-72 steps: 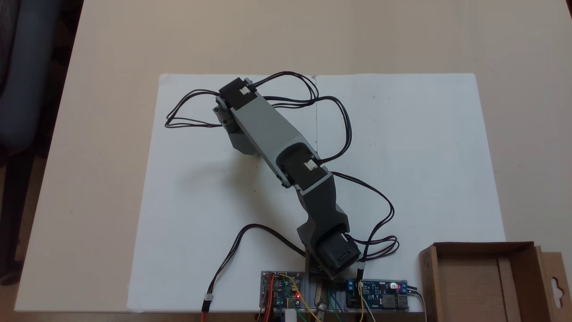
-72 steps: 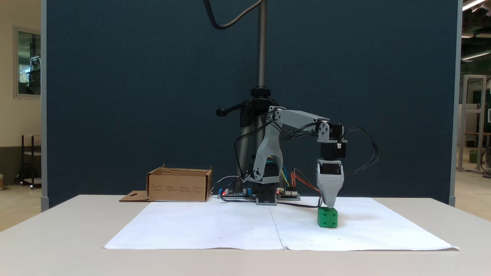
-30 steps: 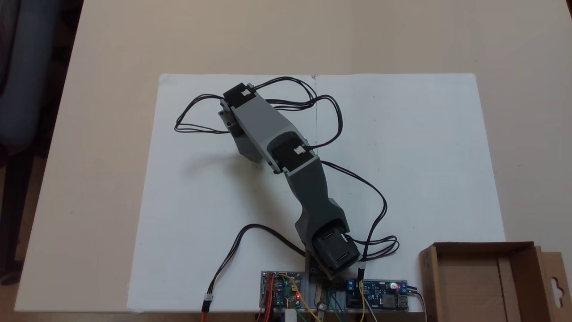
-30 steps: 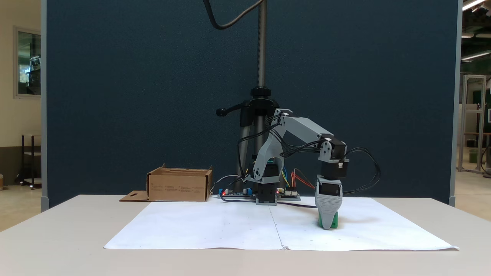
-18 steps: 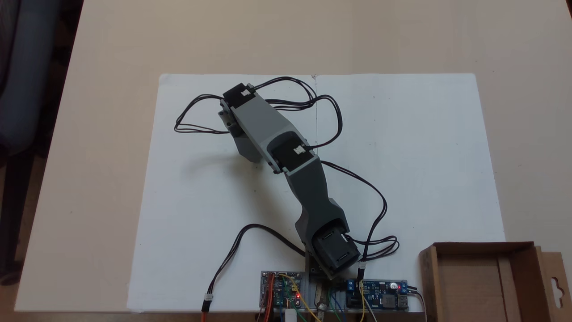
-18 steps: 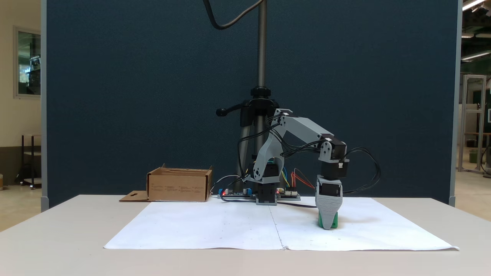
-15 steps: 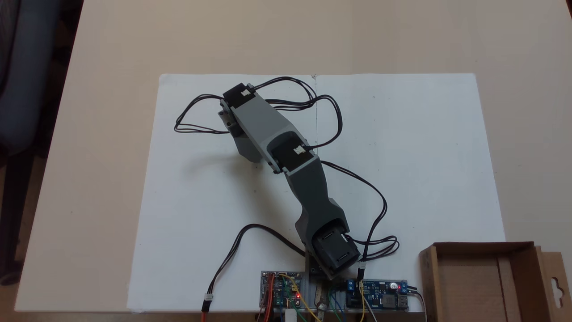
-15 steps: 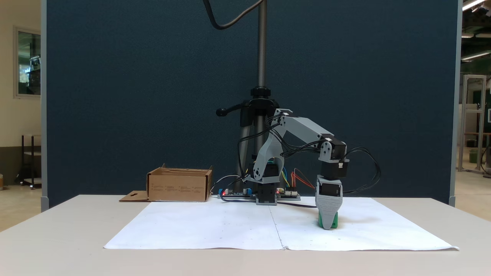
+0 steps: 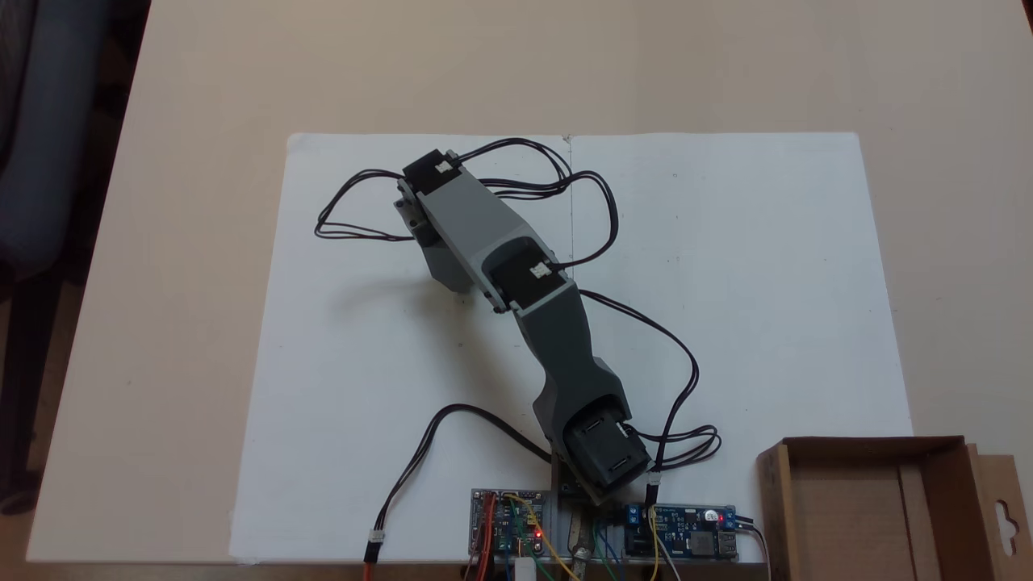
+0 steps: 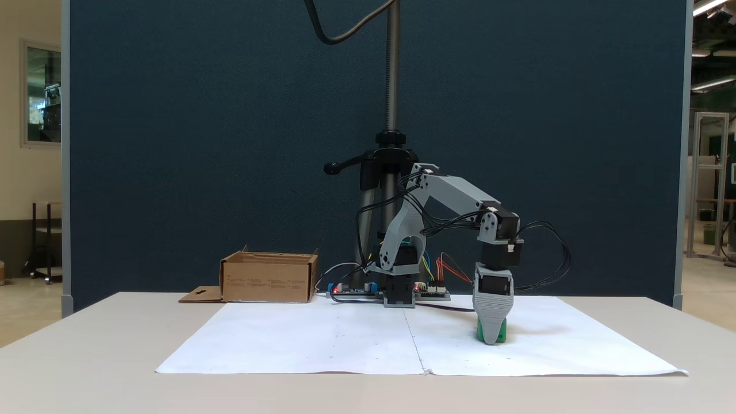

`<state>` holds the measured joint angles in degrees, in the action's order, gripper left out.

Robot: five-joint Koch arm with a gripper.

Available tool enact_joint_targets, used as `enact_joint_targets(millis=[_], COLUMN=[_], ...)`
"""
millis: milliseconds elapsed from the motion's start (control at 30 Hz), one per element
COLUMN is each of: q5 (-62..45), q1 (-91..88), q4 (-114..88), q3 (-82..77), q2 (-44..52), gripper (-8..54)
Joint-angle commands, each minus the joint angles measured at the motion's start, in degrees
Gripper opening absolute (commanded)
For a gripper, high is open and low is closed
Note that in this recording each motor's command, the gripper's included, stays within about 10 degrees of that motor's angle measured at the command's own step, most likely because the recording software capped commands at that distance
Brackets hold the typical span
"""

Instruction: Grasp a green dice and put it in the bin.

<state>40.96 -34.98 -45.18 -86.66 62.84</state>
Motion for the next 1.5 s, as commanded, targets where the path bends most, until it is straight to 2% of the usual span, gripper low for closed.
enact_joint_targets(millis=[0, 100, 200, 367, 400, 667, 767, 900, 1100, 1467], q5=[-3.6, -3.69, -3.6, -3.52, -3.6, -3.69, -3.69, -3.96, -11.69, -27.25], q1=[-0.18, 0.18, 0.26, 0.79, 1.41, 2.29, 3.78, 8.53, 22.5, 54.49], q4=[2.99, 3.08, 3.08, 2.99, 2.99, 3.08, 3.16, 3.25, 3.25, 3.52], q3=[0.35, 0.35, 0.35, -0.53, -0.53, -0.97, -2.55, -5.71, -5.8, -1.58], q2=[0.88, 0.88, 0.88, 1.93, 2.11, 3.87, 8.26, 18.72, 31.73, 40.52], gripper=[33.7, 29.2, 29.1, 12.4, 11.8, 11.8, 11.8, 11.8, 11.8, 11.8])
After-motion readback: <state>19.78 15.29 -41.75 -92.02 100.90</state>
